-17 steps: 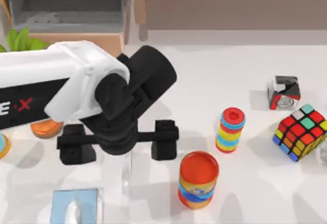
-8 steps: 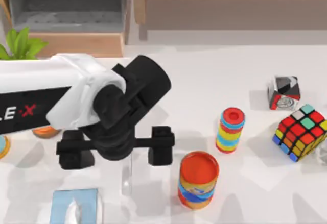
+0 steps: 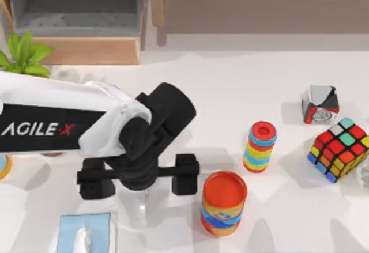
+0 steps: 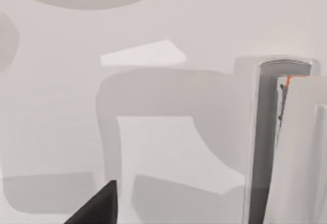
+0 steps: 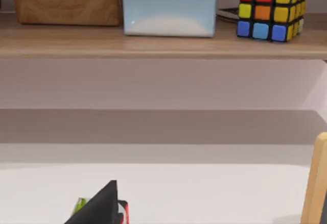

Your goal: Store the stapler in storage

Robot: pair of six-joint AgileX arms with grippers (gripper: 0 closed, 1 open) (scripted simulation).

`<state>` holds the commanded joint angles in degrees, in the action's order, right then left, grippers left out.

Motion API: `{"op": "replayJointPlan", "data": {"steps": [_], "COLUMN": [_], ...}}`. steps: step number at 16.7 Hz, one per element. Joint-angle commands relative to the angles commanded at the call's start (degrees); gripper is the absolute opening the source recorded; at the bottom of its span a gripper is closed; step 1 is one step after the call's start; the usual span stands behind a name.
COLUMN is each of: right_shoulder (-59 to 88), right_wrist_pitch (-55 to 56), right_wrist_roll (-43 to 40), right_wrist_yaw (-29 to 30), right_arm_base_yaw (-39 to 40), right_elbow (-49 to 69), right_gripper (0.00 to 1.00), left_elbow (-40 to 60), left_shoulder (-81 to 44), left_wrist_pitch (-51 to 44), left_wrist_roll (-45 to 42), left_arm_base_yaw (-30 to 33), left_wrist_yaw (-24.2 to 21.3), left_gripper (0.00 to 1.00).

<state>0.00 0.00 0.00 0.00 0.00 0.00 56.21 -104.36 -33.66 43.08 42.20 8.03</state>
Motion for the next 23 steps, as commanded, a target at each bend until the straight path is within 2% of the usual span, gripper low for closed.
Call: {"op": "replayJointPlan", "data": {"steps": [2,15,23], "right_shoulder": [0.0,0.0,0.0], "right_wrist_pitch": [0.0,0.0,0.0], "right_wrist_roll": [0.0,0.0,0.0], "right_wrist_yaw": [0.0,0.0,0.0], "right_arm_base_yaw": [0.0,0.0,0.0], "right_elbow": [0.0,0.0,0.0], "right_gripper": [1.0,1.0,1.0], "left_elbow": [0.0,0.0,0.0], "left_shoulder": [0.0,0.0,0.0], "left_wrist_pitch": [0.0,0.0,0.0], "left_wrist_roll": [0.0,0.0,0.0], "left_arm_base_yaw": [0.0,0.0,0.0], "left_wrist_yaw": [0.0,0.0,0.0], "left_gripper": [1.0,0.02,0.0]}}
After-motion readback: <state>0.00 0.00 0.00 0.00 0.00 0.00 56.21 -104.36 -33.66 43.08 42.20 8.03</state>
